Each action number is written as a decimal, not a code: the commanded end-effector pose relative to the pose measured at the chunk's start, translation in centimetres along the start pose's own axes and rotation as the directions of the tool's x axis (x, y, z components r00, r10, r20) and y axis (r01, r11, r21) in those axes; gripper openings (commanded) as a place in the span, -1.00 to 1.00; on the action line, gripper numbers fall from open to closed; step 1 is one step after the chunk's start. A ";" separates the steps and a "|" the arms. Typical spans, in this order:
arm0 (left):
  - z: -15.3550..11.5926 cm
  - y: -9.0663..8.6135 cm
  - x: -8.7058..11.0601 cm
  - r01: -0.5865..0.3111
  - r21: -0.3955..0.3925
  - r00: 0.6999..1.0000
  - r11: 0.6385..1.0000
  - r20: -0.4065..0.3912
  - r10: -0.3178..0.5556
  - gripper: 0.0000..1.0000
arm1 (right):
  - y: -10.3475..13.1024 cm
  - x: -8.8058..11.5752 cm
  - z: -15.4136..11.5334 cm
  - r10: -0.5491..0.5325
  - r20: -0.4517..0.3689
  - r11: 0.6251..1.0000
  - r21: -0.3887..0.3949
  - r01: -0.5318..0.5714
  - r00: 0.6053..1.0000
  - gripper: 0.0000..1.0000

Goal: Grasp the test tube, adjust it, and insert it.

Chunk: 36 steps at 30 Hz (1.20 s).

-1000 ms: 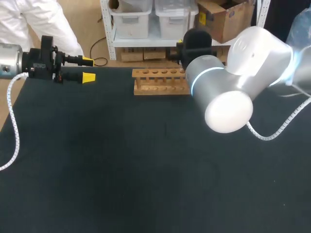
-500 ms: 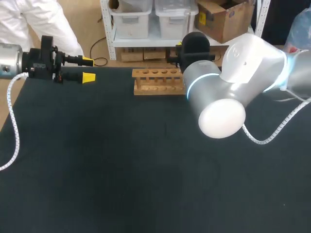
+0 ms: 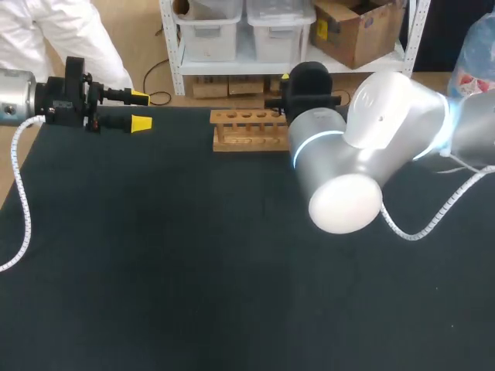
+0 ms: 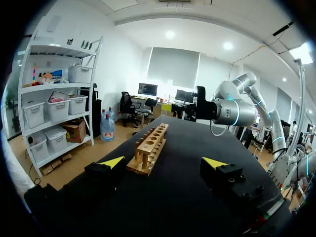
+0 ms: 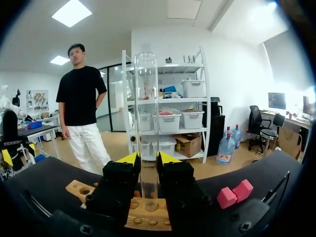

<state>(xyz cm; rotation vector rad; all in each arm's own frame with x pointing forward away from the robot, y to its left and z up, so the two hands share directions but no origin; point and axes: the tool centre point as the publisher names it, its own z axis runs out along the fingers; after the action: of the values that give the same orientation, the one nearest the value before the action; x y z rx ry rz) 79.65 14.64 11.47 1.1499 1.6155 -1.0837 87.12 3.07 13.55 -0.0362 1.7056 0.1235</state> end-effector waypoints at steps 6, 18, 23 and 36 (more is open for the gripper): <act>0.0 0.1 0.1 -0.002 0.000 1.000 1.000 0.003 0.002 1.00 | 0.0 1.5 0.7 0.012 0.051 0.986 -0.164 -0.004 0.999 -1.00; 0.0 0.1 0.1 -0.002 0.000 1.000 1.000 0.003 0.002 1.00 | 0.2 3.4 1.1 0.017 0.010 0.981 -0.191 -0.014 1.000 -1.00; 0.0 0.1 0.1 -0.002 0.000 1.000 1.000 0.003 0.002 1.00 | 0.1 4.2 1.3 0.026 0.000 0.982 -0.187 -0.026 1.000 -1.00; 0.0 0.1 0.1 -0.002 0.000 1.000 1.000 0.003 0.002 1.00 | 0.1 5.9 1.5 0.050 -0.002 0.984 -0.170 -0.050 0.999 -1.00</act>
<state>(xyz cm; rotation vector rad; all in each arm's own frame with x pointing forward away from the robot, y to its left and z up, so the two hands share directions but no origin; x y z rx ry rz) 79.65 14.64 11.47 1.1499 1.6155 -1.0837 87.67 3.51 7.90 0.0164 1.7188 0.1444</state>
